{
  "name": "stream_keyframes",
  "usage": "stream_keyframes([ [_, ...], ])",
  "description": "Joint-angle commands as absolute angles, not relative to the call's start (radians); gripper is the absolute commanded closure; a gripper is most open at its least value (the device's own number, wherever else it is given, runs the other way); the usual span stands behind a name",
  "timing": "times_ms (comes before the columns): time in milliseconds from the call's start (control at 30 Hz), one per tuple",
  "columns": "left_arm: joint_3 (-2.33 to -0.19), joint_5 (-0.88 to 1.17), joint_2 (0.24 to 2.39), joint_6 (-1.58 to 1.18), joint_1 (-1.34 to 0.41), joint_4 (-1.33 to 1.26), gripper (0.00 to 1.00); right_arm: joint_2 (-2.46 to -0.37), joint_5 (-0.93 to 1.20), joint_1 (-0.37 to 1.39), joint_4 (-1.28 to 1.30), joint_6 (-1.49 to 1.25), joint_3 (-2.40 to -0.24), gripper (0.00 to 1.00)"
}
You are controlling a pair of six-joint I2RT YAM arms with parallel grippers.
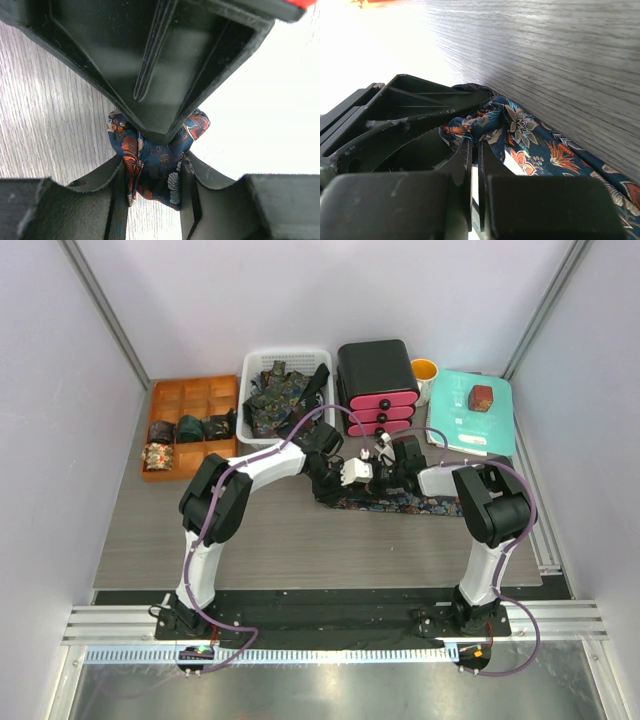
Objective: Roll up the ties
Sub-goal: Roll the tie at the center of the board.
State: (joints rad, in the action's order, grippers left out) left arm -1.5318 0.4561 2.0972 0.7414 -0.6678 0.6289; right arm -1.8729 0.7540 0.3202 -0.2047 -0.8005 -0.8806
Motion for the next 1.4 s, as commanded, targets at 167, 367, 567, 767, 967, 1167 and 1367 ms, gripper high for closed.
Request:
stream_keyframes([
  [167,-1.52,0.503,2.066,0.749,-0.638,0.646,0.34,-1.899,0.65,0.273,-0.014,-0.6,-0.899,0.99],
  [367,-1.522,0.627,1.97,0.712,-0.591,0.611,0.01,-1.933,0.626,0.256,0.069,-0.528,-0.917,0.99],
  [567,-1.359,0.786,1.786,0.661,-0.525,0.399,0.0,-1.951,0.612,0.256,0.118,-0.471,-0.949,0.99],
  [767,-1.194,0.723,1.678,0.43,-0.514,0.158,0.0,-1.957,0.623,0.256,0.123,-0.431,-0.976,0.99],
  [967,-1.247,0.744,1.785,0.643,-0.517,0.298,0.0,-1.977,0.637,0.267,0.14,-0.382,-1.0,0.99],
  [1167,-1.163,0.66,1.812,0.772,-0.574,0.176,0.0,-2.003,0.644,0.276,0.14,-0.371,-1.002,0.99],
  [1367,-1.203,0.612,1.897,0.726,-0.597,0.121,0.0,-2.008,0.653,0.282,0.124,-0.388,-1.002,0.99],
])
